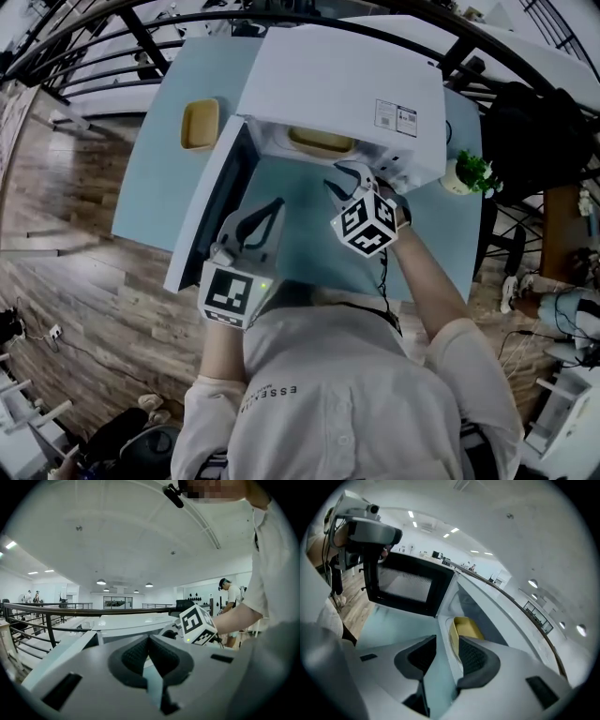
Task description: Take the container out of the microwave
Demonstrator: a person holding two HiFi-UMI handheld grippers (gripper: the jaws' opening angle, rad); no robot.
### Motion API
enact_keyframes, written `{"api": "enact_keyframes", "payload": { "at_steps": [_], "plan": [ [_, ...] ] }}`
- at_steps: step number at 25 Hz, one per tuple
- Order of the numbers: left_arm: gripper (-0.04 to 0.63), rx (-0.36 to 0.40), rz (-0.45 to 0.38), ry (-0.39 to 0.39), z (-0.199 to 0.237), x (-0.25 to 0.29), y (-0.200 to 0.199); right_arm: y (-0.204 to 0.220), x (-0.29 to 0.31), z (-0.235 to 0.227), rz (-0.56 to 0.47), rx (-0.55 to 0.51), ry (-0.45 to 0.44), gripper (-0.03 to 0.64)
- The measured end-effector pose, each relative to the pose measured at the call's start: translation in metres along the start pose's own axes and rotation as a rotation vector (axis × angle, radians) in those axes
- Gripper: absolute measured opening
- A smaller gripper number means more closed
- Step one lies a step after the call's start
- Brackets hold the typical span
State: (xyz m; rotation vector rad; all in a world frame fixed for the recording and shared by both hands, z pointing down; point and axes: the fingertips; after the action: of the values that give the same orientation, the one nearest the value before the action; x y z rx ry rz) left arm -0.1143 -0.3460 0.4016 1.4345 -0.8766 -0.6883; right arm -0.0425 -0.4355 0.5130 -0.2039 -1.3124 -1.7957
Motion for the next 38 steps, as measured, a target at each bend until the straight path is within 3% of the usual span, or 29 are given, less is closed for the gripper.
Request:
{"api": "enact_keyframes", "payload": {
  "at_steps": [5, 9, 17, 20, 24, 30, 38],
  "plan": [
    [0.002, -0.035, 0.005, 0.002, 0.018, 0.005, 0.007, 0.008, 0.047, -0.010, 0.087, -0.094, -0.013, 0.160],
    [0.002, -0.002, 0.007, 0.021, 0.027, 0.008, 0.014, 0.019, 0.075, -0.014, 0.153, -0.140, -0.013, 0.160],
    [0.002, -0.009, 0.001, 0.041, 0.031, 0.016, 0.017, 0.054, 0.107, -0.025, 0.293, -0.209, -0.056, 0.159],
    [0.002, -0.012, 0.006, 0.052, 0.032, 0.016, 0.019, 0.060, 0.111, -0.028, 0.321, -0.233, -0.061, 0.124],
    [0.002, -0.009, 0.011, 0.063, 0.035, 0.016, 0.020, 0.060, 0.114, -0.032, 0.341, -0.269, -0.055, 0.058],
    [0.002, -0.001, 0.005, 0.076, 0.037, 0.015, 0.019, 0.055, 0.111, -0.028, 0.329, -0.278, -0.068, 0.038],
    [0.002, 0.017, 0.002, 0.082, 0.023, 0.018, 0.012, 0.048, 0.085, -0.020, 0.263, -0.206, -0.083, 0.031]
  ]
}}
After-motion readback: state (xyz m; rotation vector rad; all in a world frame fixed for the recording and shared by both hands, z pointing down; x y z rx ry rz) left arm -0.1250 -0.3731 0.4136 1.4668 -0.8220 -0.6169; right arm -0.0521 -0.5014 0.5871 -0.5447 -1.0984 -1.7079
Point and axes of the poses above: the fingertips, and each gripper's own axes: x forward along the fingers, z to its left, y out of its underside, and after that the axes turned 7 degrees about -z, right-handed
